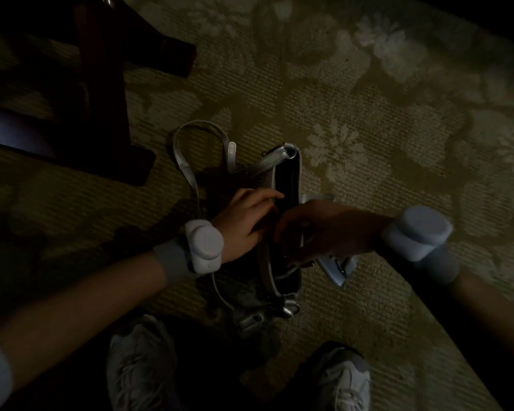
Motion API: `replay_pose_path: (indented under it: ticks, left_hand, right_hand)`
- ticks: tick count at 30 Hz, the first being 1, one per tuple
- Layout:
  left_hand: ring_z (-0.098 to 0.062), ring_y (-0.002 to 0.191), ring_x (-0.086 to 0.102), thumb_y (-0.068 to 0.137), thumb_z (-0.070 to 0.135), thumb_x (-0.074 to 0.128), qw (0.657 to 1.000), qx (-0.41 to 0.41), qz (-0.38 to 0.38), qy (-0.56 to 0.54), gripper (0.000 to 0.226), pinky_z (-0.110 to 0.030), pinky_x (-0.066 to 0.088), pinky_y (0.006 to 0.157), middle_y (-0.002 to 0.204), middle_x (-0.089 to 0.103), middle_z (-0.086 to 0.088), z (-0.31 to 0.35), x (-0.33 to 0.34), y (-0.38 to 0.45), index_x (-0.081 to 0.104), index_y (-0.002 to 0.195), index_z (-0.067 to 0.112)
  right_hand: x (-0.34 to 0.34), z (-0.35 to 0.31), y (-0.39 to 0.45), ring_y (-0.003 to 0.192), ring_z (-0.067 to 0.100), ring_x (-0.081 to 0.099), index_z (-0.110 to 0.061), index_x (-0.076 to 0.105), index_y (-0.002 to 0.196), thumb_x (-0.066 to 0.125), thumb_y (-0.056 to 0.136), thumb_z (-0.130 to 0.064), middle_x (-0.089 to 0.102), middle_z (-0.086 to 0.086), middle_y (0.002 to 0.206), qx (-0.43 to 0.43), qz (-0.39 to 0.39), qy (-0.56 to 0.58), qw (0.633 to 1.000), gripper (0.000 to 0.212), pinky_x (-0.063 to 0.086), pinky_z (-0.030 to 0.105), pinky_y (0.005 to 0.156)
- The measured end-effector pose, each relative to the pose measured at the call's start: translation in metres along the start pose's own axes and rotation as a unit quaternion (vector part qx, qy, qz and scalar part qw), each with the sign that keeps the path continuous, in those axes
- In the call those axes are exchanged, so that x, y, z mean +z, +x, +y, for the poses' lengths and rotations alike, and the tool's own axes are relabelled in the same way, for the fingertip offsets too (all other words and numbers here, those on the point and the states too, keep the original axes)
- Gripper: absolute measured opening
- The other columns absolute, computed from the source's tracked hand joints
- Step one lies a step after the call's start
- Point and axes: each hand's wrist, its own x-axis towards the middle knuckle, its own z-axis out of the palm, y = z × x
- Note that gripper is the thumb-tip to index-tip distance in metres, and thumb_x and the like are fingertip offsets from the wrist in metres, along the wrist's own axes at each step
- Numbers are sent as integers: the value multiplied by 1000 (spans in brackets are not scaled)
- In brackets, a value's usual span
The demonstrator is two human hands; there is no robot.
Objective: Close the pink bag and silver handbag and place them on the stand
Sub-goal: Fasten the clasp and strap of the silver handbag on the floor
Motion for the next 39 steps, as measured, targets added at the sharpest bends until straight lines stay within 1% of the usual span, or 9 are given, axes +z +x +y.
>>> replay_pose_path:
  ticks: [2, 8, 12, 15, 19, 23, 30, 33, 39]
  left_hand:
    - [-20, 112, 33, 77, 25, 39, 1000, 22, -3, 12, 44, -35, 32, 93, 131, 52, -15, -2, -3, 0, 60, 107, 1]
    - [-15, 96, 45, 81, 17, 52, 996, 56, 66, -8, 18, -20, 35, 86, 100, 61, -12, 3, -18, -3, 61, 94, 10]
    - [-9, 80, 46, 85, 23, 53, 992, 86, 78, -44, 6, -17, 36, 74, 85, 54, 4, 22, -16, -17, 55, 90, 20]
    - [-6, 73, 46, 83, 24, 56, 991, 112, 41, -61, 10, -18, 37, 69, 74, 60, -1, 36, -10, -22, 61, 87, 15]
    - [-5, 66, 46, 82, 26, 58, 991, 120, 7, -58, 20, -14, 37, 66, 67, 59, -1, 42, -5, -22, 64, 97, 15]
    - [-6, 67, 48, 80, 33, 58, 992, 116, -14, -47, 29, -11, 38, 61, 66, 62, 0, 41, -3, -22, 68, 103, 17]
    - [-6, 81, 54, 78, 23, 61, 989, 136, 18, -60, 20, -20, 50, 66, 85, 71, -1, 44, 10, -31, 70, 95, 19]
    - [-5, 80, 51, 80, 19, 62, 985, 151, 14, -77, 19, -15, 41, 69, 89, 56, 9, 43, 15, -38, 70, 98, 18]
    - [-5, 82, 48, 82, 20, 57, 987, 138, -15, -84, 22, -8, 34, 74, 94, 42, 9, 46, 14, -44, 71, 99, 17]
  right_hand:
    - [-1, 2, 1, 79, -1, 55, -10, 61, 114, 66, 83, -12, 59, -10, 93, 6, -16, 7, 1000, 31, 44, 0, 64]
    - [0, 8, 8, 107, 17, 60, -13, 64, 114, 62, 87, -25, 66, 3, 116, 39, -22, -70, 997, 30, 46, 27, 92]
    - [-6, 7, 7, 87, 15, 62, -8, 67, 106, 64, 85, -24, 68, 3, 98, 38, -23, -30, 999, 26, 45, 6, 62]
    - [-9, 6, 9, 78, 11, 58, -19, 64, 87, 66, 83, -25, 62, -7, 83, 38, 6, -31, 999, 7, 42, 6, 53]
    - [-11, 4, 9, 64, 6, 49, -26, 55, 70, 63, 85, -18, 53, -10, 69, 41, 15, -7, 999, 19, 40, 11, 52]
    - [-11, 5, 10, 72, 9, 54, -30, 56, 68, 64, 84, -20, 57, -11, 72, 46, 0, 16, 999, 21, 44, 21, 66]
    - [-12, 5, 7, 78, 7, 58, -15, 66, 89, 65, 84, -25, 63, -8, 80, 23, -30, 6, 999, 12, 44, 9, 64]
    - [-13, 5, 6, 82, 7, 60, -8, 69, 101, 67, 83, -23, 69, 5, 97, 16, -44, -6, 999, 23, 41, 1, 63]
    - [-11, 9, 5, 66, -8, 58, 5, 68, 97, 64, 85, -15, 64, -3, 81, 31, -118, -1, 992, 23, 42, 0, 60]
